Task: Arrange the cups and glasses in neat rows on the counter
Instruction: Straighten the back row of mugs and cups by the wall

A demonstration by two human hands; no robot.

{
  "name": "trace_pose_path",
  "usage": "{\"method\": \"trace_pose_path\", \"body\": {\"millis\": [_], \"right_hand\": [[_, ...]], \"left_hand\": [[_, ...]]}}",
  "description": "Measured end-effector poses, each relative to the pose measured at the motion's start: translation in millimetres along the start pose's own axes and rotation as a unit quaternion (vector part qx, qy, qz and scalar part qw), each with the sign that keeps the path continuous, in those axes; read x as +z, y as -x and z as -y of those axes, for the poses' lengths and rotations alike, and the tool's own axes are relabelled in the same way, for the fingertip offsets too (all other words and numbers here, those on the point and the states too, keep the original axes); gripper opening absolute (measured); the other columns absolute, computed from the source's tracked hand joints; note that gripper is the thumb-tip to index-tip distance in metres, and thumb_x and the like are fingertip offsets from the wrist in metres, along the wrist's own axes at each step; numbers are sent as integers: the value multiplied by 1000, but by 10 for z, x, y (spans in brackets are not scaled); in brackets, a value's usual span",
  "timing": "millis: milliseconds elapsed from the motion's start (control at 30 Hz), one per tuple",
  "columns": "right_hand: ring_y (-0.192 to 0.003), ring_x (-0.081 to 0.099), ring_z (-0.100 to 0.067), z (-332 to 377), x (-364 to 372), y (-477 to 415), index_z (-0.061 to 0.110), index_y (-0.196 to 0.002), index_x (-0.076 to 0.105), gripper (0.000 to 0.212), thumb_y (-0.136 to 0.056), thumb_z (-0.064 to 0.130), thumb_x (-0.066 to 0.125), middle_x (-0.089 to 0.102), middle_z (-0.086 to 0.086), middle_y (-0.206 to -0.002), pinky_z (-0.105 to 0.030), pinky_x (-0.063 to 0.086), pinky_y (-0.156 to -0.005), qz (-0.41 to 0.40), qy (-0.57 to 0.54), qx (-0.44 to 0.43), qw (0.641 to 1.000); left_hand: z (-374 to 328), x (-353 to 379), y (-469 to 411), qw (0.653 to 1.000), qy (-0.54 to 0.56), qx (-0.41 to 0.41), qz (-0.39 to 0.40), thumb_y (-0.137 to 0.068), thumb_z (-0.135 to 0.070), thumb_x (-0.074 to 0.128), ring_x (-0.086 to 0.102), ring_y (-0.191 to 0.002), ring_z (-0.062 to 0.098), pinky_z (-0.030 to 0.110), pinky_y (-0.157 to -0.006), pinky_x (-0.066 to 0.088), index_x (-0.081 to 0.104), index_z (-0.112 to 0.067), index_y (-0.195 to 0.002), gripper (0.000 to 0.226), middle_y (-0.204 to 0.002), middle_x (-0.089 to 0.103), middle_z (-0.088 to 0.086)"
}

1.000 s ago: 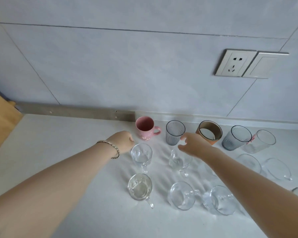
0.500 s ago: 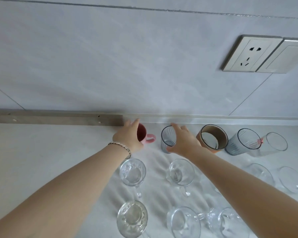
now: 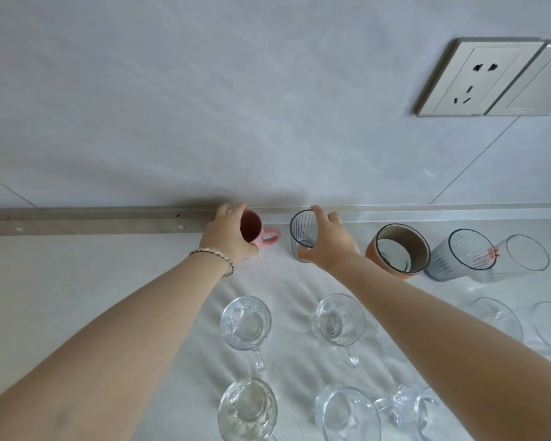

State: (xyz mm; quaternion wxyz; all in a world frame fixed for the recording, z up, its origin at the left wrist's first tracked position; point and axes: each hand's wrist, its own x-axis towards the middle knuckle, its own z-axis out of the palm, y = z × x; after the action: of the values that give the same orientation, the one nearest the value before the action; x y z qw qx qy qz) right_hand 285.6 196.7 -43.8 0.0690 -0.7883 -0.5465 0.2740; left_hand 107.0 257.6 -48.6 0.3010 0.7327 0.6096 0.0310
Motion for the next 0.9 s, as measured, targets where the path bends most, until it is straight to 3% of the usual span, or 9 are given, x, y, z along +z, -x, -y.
{"method": "trace_pose_path", "body": {"millis": [100,200,300,400,500,567,667,767,900], "right_hand": [[-107,58,-32,-2,6,-2,23,-148,13,89,-80,30,69,34,-10,-137,-37,52,-77,3,7,-3,1000],[-124,48,-30,-22,-8,39,23,-151,-1,103,-79,38,71,29,-11,-144,-40,49,-91,19,30,-12,999],[-135,35,-28,-90,-121,165,20,-151,-4,113,-74,44,75,26,-9,-148,-41,42,-101,25,53,-24,998],[-136,34,-24,-344,-322,361,19,-147,25,79,-82,33,68,32,-7,-146,-37,38,-106,-18,38,-54,998],[-130,39,-21,-780,-530,580,18,-131,50,46,-86,22,60,46,-3,-135,-30,36,-105,-80,18,-65,995],[-131,37,-20,-1096,-677,686,18,-129,52,45,-85,20,61,47,-2,-134,-29,33,-106,-103,26,-54,993],[-138,27,-24,-1534,-891,731,17,-143,35,68,-83,24,64,36,-6,-146,-36,29,-112,-88,69,6,994],[-142,18,-31,-1810,-1032,651,20,-150,15,87,-80,31,66,19,-13,-153,-42,25,-115,-33,120,71,990],[-131,37,-36,-1968,-1059,489,22,-150,13,90,-79,30,68,28,-17,-146,-40,36,-105,7,104,93,990]], "left_hand": [[-1,4,5,1000,-1,6,1,-69,-15,74,43,-129,32,38,-101,43,26,-21,-146,91,-148,27,6],[-30,-10,38,1000,-3,5,9,-71,-17,74,41,-131,34,40,-104,42,23,-20,-147,92,-149,24,8],[-151,4,138,999,-29,-5,-27,-70,-35,75,32,-135,36,44,-107,37,24,-20,-145,92,-148,23,11],[-415,40,292,986,-71,61,-141,-74,-44,68,32,-136,36,45,-108,31,38,-13,-139,78,-149,28,15],[-781,158,435,972,-42,163,-166,-74,-35,56,41,-129,41,47,-102,37,50,-5,-129,63,-141,41,21],[-1061,304,488,963,-46,223,-144,-73,-40,54,44,-126,42,46,-103,38,51,-3,-127,66,-137,45,22],[-1540,590,518,958,-91,270,-41,-75,-47,66,34,-136,32,39,-112,29,33,-8,-140,83,-147,33,14],[-1924,884,471,954,-166,247,26,-72,-52,68,30,-139,29,41,-111,31,17,-15,-145,97,-155,20,9],[-2165,1138,374,954,-232,183,58,-72,-49,68,40,-129,34,42,-101,37,16,-16,-145,95,-148,28,13]]}}
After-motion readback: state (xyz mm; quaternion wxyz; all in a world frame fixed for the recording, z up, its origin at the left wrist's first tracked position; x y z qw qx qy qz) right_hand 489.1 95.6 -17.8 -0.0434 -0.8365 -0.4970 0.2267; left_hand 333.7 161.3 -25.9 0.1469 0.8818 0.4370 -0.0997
